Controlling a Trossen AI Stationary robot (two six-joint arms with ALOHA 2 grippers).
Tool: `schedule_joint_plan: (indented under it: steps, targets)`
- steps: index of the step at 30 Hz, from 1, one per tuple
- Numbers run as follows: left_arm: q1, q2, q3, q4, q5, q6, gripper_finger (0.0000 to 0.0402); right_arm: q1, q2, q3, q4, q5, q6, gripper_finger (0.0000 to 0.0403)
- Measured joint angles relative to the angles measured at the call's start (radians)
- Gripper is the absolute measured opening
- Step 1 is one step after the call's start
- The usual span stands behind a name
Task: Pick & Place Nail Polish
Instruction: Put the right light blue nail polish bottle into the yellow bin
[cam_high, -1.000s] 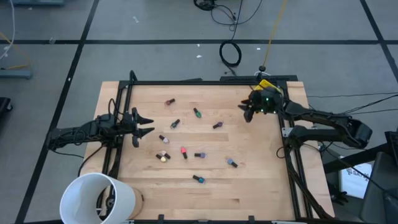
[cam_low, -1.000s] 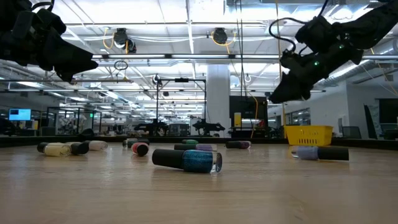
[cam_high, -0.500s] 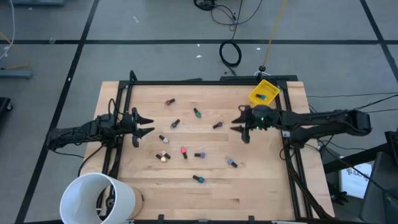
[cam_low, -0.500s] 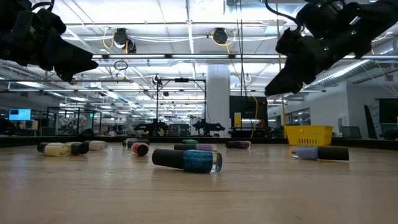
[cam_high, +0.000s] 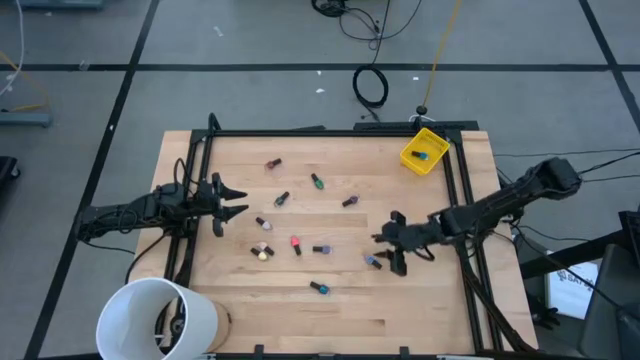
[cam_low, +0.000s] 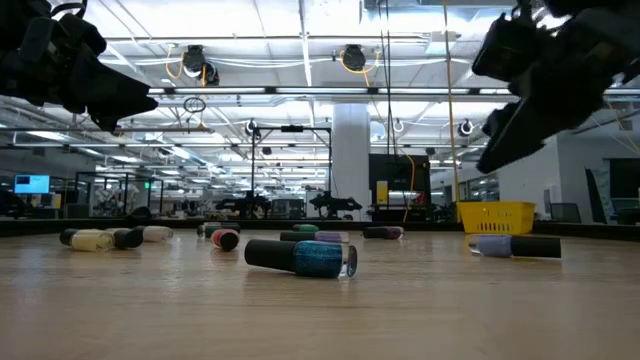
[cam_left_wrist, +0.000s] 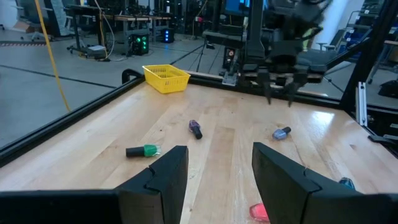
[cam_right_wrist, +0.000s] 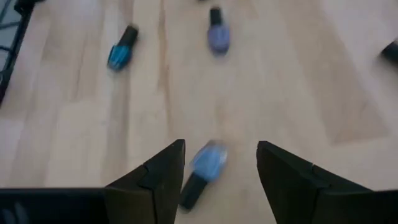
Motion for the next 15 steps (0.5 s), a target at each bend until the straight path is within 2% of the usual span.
schedule_joint_plan:
  steps: [5,15]
  targets:
    - [0.0,0.0,0.0,0.002,0.0,-0.001,0.0177,0.084,0.097,0.085,-0.133,0.017,0.13,0.0192]
    - [0.0,0.0,0.0,0.003,0.0,0.0,0.0177,0.145,0.268,0.129,-0.158,0.092,0.244,0.0173]
